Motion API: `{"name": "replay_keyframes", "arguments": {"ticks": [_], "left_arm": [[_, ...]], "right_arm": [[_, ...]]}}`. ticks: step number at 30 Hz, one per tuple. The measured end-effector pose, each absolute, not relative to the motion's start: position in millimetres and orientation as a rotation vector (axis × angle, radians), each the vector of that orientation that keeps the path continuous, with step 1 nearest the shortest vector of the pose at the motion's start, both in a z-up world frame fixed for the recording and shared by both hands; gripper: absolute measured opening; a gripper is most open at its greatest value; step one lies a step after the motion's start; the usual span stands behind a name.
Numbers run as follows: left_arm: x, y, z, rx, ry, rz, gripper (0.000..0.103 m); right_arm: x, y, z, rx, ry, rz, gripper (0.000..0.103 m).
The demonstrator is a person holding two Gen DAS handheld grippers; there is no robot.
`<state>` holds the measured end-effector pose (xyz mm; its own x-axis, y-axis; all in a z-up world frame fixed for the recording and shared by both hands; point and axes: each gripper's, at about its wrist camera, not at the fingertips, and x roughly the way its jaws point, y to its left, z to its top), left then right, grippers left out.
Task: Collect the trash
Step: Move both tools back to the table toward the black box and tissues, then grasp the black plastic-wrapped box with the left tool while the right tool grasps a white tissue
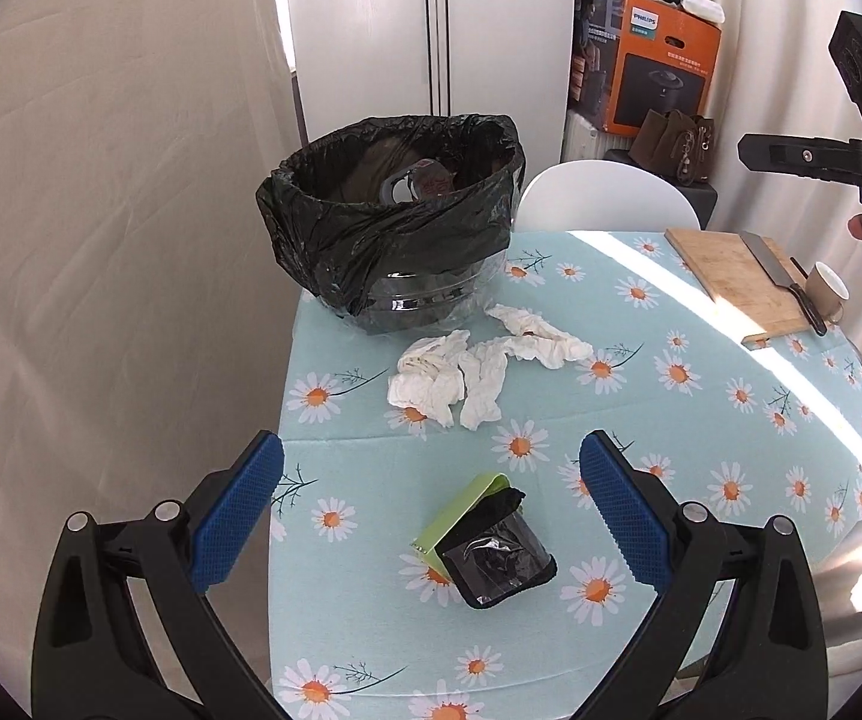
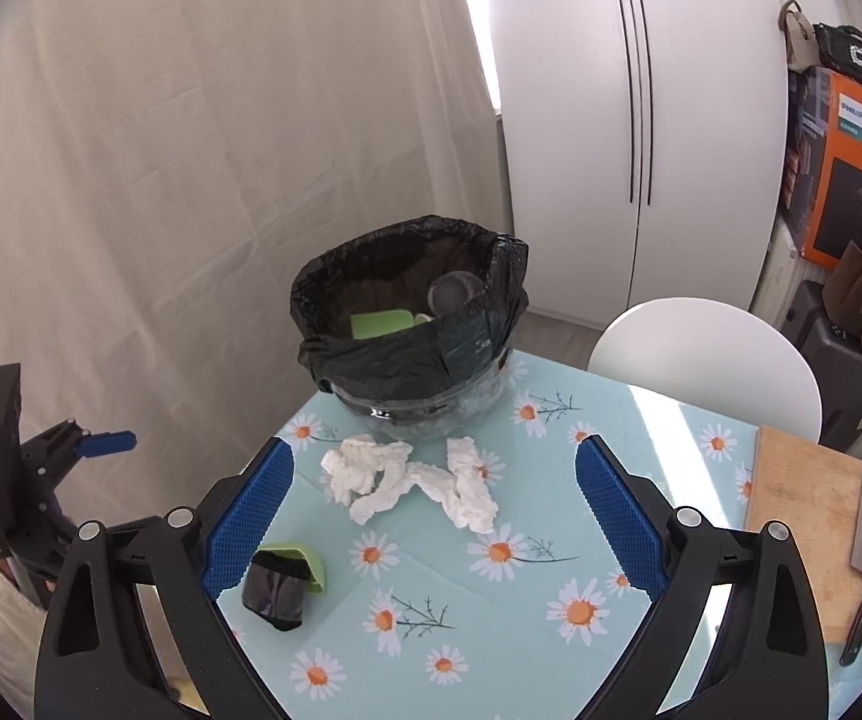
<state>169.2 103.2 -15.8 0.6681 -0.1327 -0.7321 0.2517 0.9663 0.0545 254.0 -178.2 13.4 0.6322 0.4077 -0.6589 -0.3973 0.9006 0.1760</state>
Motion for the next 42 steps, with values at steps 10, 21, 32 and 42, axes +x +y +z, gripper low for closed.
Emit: {"name": "replay_keyframes", "arguments": {"ticks": [10,21,32,42], "left_arm": [[152,109,-65,0.066,0.855,-0.129,0.097],[151,93,-106,-0.104,0.916,-0.081,0.097],[158,76,-156,-0.162,0.953,0.001,0.097],[157,86,-176,-0.209,0.953,0.05,0.097]], "right_arm": [[287,-180,-34,-0.078,0.841,0.445,0.091],[345,-149,-115,-0.191,1.004,0.599,0.091],[394,-108,-197,-0.005,1.103,0.62,0.091],[396,-81,-236,-0.079,1.088,0.496,0.088]]}}
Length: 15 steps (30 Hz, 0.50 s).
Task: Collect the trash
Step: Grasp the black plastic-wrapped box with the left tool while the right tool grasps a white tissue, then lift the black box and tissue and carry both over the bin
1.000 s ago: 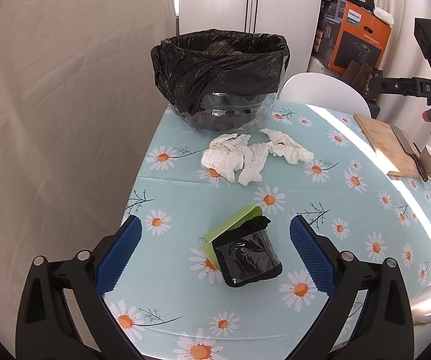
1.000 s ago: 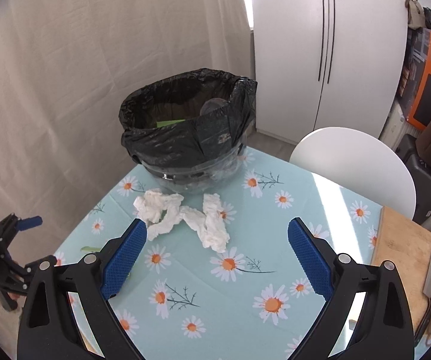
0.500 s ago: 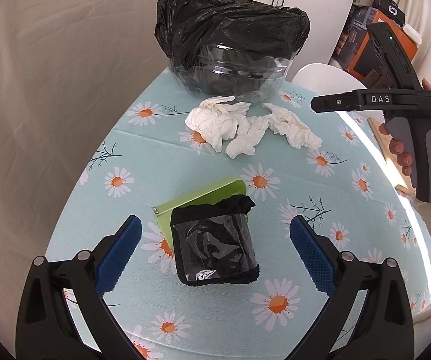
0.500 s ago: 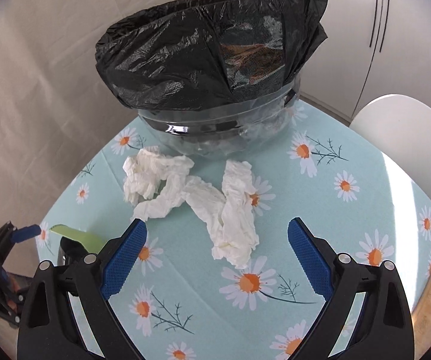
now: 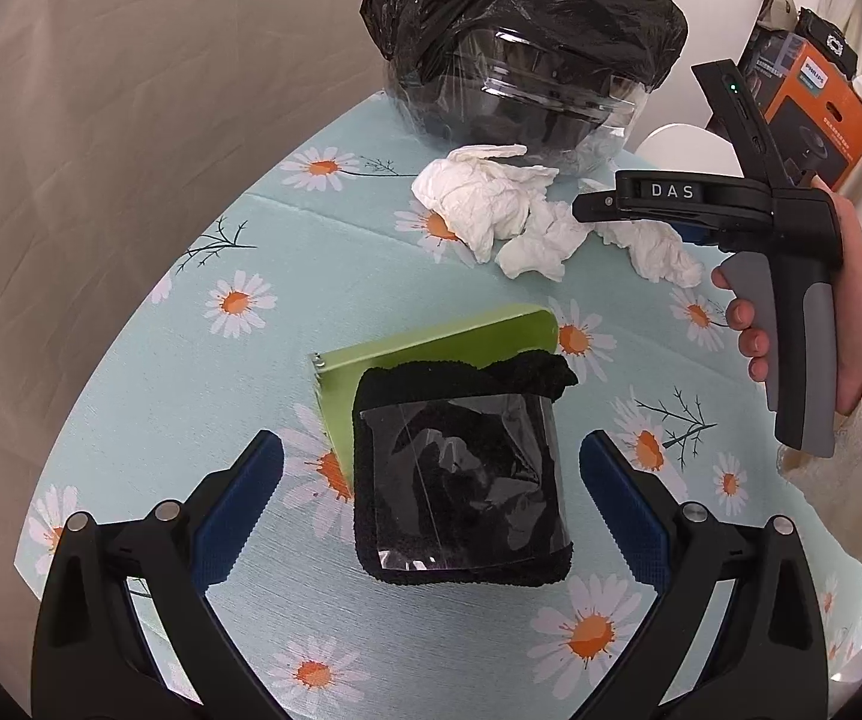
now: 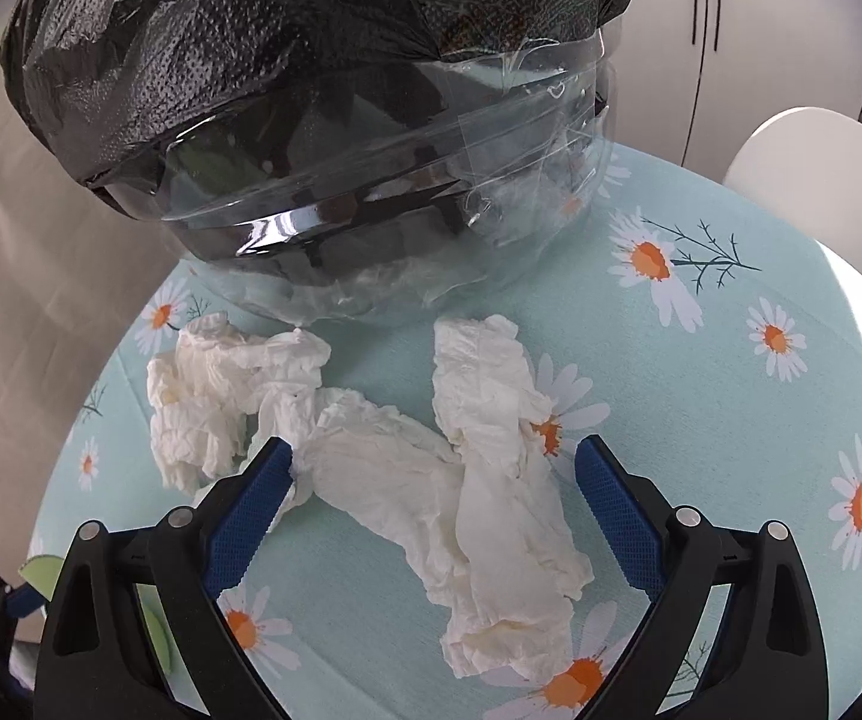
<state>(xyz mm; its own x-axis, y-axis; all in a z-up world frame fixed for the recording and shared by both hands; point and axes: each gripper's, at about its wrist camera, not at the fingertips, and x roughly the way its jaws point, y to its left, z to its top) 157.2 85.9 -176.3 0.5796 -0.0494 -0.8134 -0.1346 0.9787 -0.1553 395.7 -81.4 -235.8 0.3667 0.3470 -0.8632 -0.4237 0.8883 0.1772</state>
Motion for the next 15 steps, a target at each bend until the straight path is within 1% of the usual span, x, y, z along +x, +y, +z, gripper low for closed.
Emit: {"name": "replay_keyframes", "arguments": {"ticks": [1,2,3,4,5,6,9,15], "left_arm": [[157,86,-178,-0.209,0.957,0.047,0.092],[158,85,-180,-0.199,0.975,0.043,0.084],[159,84,-183,-0.202,0.991,0.018,0.081],[158,84,-184,-0.208,0.998,-0.005,0.071],[157,85,-184,-0.22,1.005,-0.026,0.065],[156,85,-185,-0.221,1.015,-0.04,0.065],[151,84,-184,-0.192,1.037,-0.059,0.064],[137,82,-172,-0.141,1.048,-0.098,0.064]], "right_arm": [[394,-79,-238,-0.108,1.084,0.494,0.086],[391,-76,-238,-0.155,1.064,0.483,0.071],[388,-74,-238,-0.206,1.045,0.48,0.051],[386,-73,-237,-0.237,1.038,0.495,0.044],[385,-74,-236,-0.24,1.045,0.518,0.03],[385,-75,-235,-0.235,1.062,0.537,0.027],[384,-84,-232,-0.247,1.082,0.545,0.024],[376,-124,-214,-0.183,1.099,0.518,0.024]]}}
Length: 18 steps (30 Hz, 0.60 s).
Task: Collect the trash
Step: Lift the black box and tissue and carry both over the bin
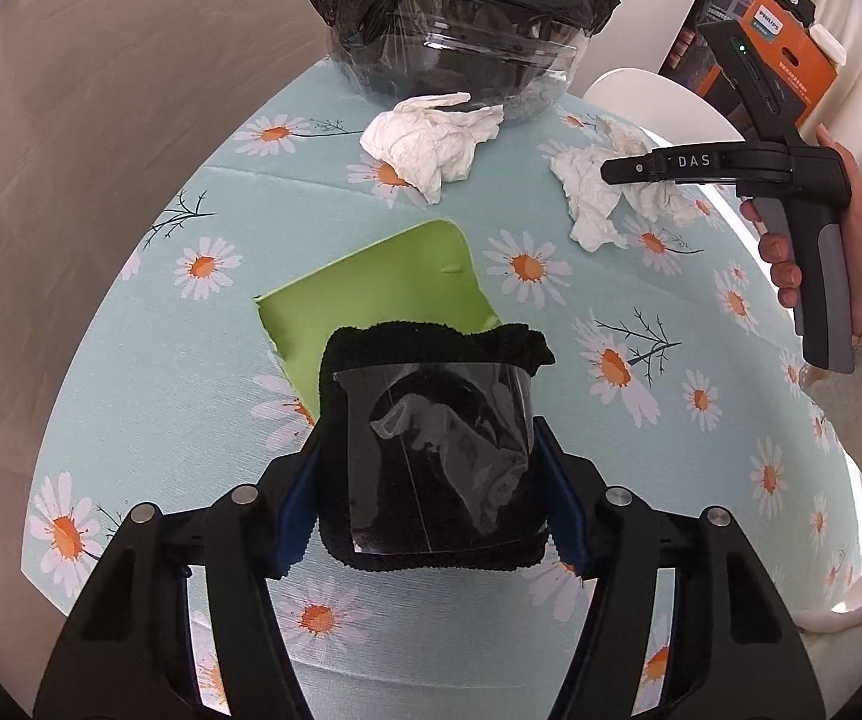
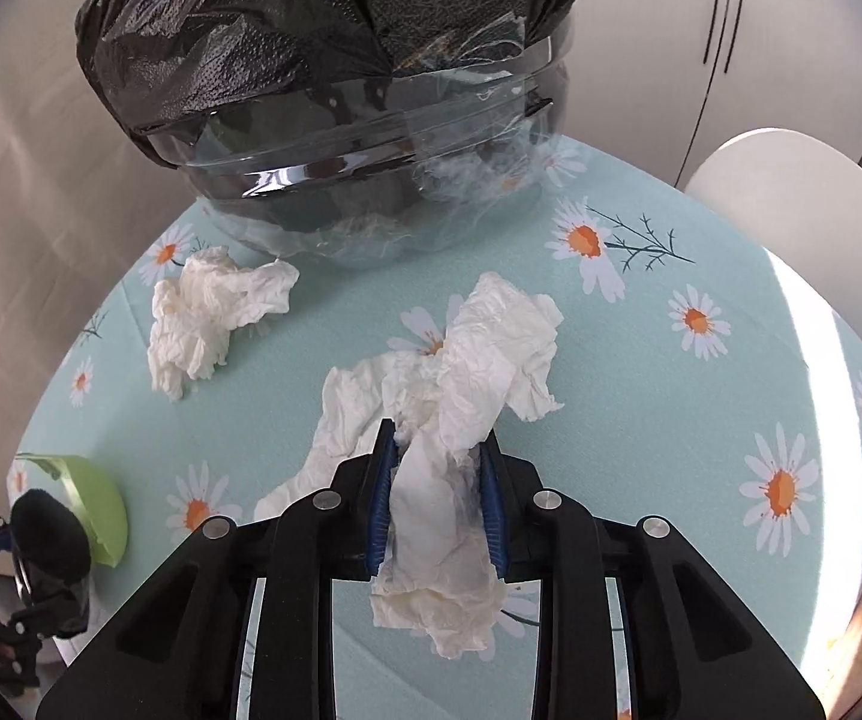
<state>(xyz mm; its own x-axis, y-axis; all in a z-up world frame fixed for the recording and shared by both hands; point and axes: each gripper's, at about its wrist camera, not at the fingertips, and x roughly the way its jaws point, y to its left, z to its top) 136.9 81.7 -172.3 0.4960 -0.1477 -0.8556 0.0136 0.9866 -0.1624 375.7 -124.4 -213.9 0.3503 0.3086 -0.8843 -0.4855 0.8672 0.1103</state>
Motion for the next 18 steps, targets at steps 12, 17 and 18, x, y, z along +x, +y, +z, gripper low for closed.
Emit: {"name": "replay_keyframes", "arguments": {"ticks": [12,17,18], "left_arm": [[136,71,-140,0.017,1.024,-0.235,0.064],[134,65,-122,0.075,0.987,-0.311,0.064],[132,64,-118,0.092,0.977,-0.326,0.064]], "right_arm": [[339,-168,-164,-0.159,1.035,0.391,0.024],[316,-187,-147,-0.105,1.0,0.34,0.024],[311,-192,-144,-0.095,0.994,0.328,0.024]]}}
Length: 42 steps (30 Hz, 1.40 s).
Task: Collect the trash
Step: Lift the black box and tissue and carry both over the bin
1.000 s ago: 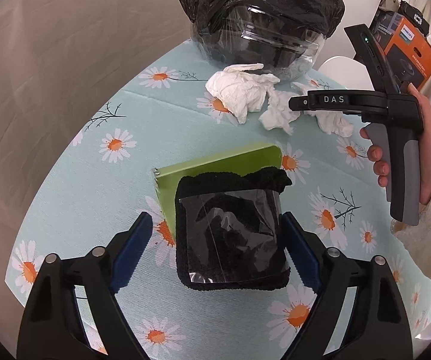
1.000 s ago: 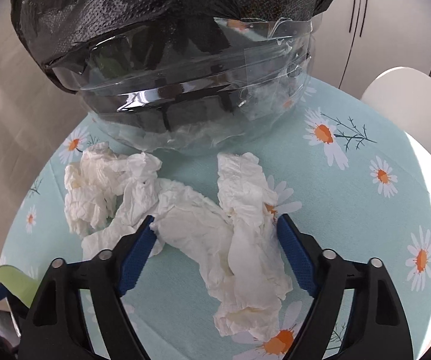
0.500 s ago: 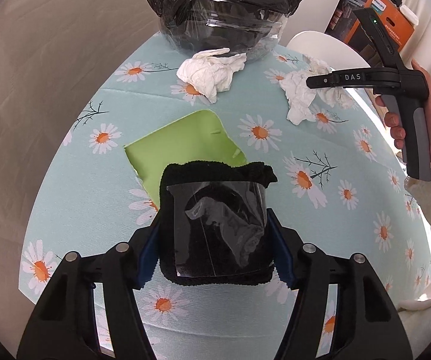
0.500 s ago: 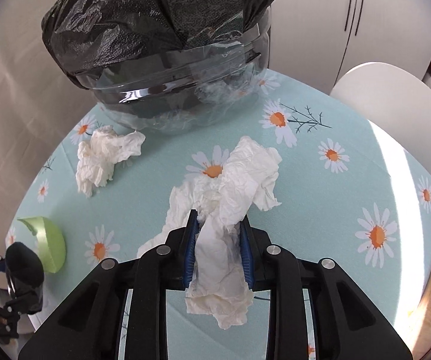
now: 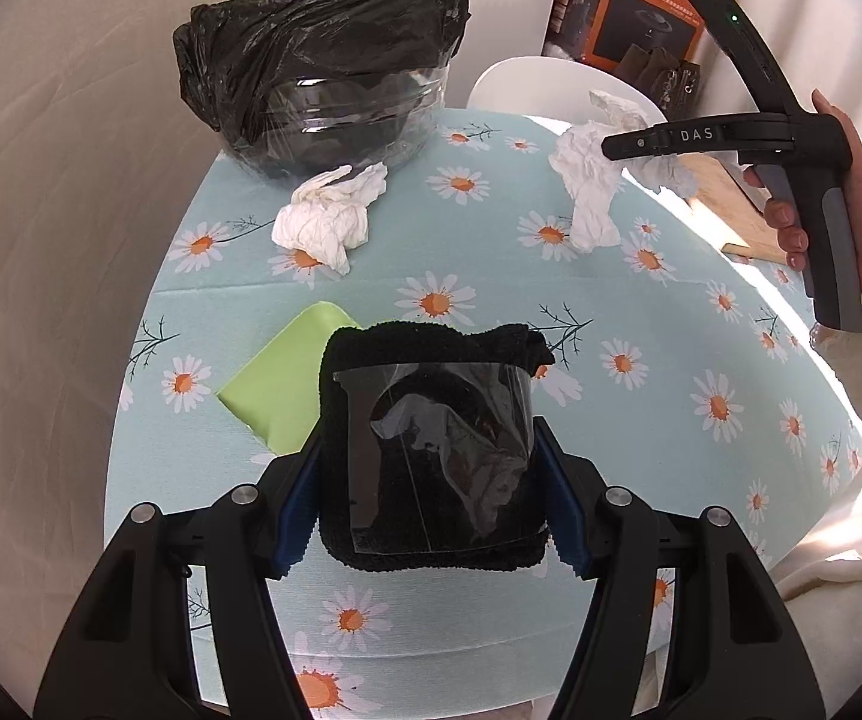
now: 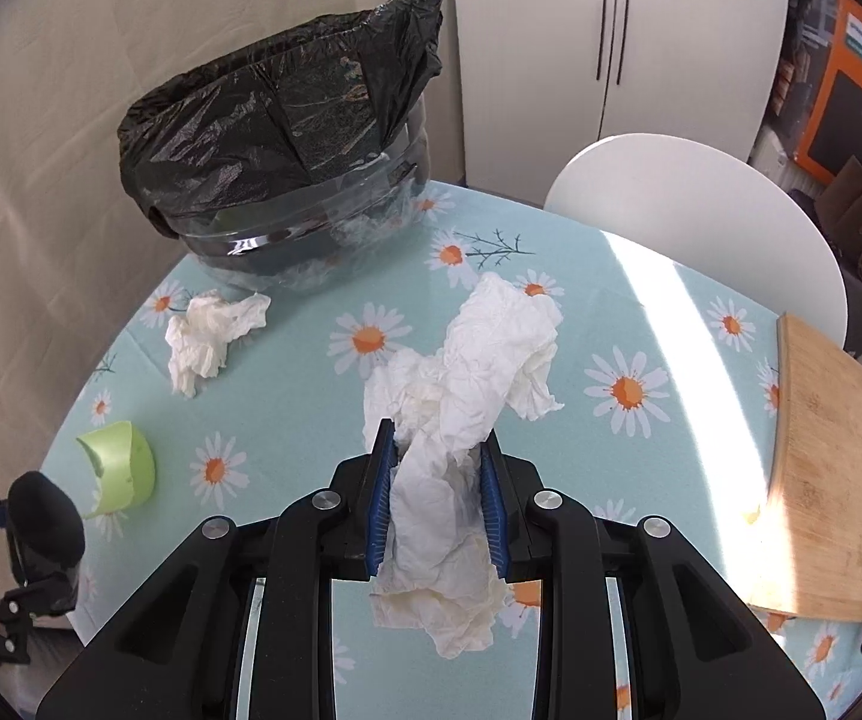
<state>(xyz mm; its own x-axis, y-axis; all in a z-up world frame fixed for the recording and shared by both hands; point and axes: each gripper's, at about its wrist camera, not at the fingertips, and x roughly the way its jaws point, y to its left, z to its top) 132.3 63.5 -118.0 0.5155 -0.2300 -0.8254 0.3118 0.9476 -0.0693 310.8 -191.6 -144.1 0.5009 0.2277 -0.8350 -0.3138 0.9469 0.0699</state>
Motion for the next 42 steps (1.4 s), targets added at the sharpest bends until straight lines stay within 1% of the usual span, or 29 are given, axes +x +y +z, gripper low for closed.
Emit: {"name": "replay_keyframes", "arguments": {"ticks": [11,16,20,25,31,42], "left_arm": [[140,49,-72,0.173,0.857,-0.432,0.064],[149,45,-52,0.176,0.813,-0.46,0.064],[158,38,-32,0.216,0.776,-0.445,0.064],[173,33,-2,0.224,0.726,-0.467,0.064],[203,36,19,0.243,0.691,-0.518,0.064],[276,77,51,0.292,0.615,-0.607,0.064]], "right_arm": [[260,-223,-111,0.007,0.944,0.22,0.024],[244,-233,-96,0.067,0.894,0.21,0.024],[239,-238,-76,0.056,0.86,0.196,0.024],[237,-244,-41,0.035,0.813,0.171,0.024],[242,-238,-5,-0.022,0.765,0.107,0.024],[270,-190,31,0.001,0.696,-0.017,0.025]]}}
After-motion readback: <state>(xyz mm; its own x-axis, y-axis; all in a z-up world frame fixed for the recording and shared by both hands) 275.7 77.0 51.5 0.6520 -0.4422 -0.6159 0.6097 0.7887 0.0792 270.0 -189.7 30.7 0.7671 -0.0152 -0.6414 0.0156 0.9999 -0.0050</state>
